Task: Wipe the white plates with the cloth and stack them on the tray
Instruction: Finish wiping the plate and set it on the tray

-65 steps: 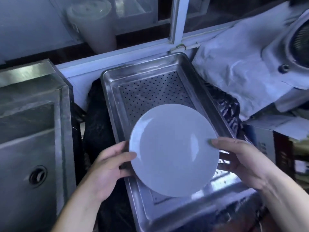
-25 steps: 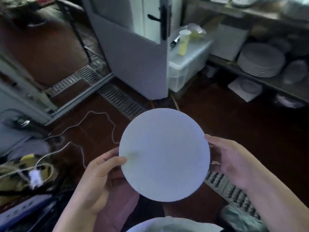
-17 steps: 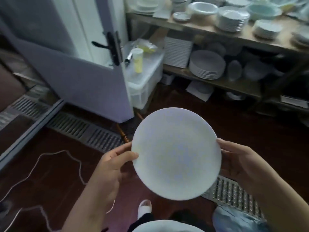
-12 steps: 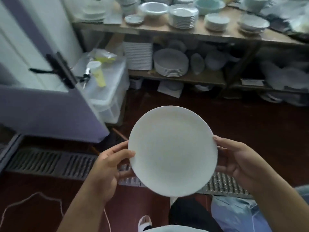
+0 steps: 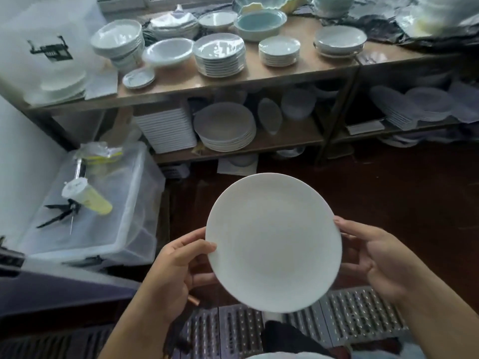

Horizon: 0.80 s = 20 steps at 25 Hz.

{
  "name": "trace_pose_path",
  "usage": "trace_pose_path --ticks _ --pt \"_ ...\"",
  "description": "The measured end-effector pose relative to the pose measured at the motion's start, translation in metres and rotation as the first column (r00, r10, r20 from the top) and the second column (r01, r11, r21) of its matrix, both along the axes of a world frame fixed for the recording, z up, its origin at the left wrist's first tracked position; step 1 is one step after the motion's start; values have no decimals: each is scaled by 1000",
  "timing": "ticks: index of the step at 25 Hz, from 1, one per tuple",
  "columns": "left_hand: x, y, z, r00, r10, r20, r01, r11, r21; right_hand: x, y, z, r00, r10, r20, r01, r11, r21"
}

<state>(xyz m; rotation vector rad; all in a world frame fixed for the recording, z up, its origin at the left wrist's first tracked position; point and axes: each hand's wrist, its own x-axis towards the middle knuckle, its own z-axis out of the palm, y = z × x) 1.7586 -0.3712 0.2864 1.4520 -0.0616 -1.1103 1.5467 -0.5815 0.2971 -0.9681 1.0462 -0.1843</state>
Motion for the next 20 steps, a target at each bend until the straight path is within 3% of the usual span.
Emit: trace_pose_path --ticks 9,20 --pt "112 -156 -4 1000 16 17 -16 1000 2 128 -171 -8 1000 8 -10 -8 1000 5" --pt "320 -397 5 990 -143 15 144 987 -64 305 -380 27 987 -137 -87 123 981 -150"
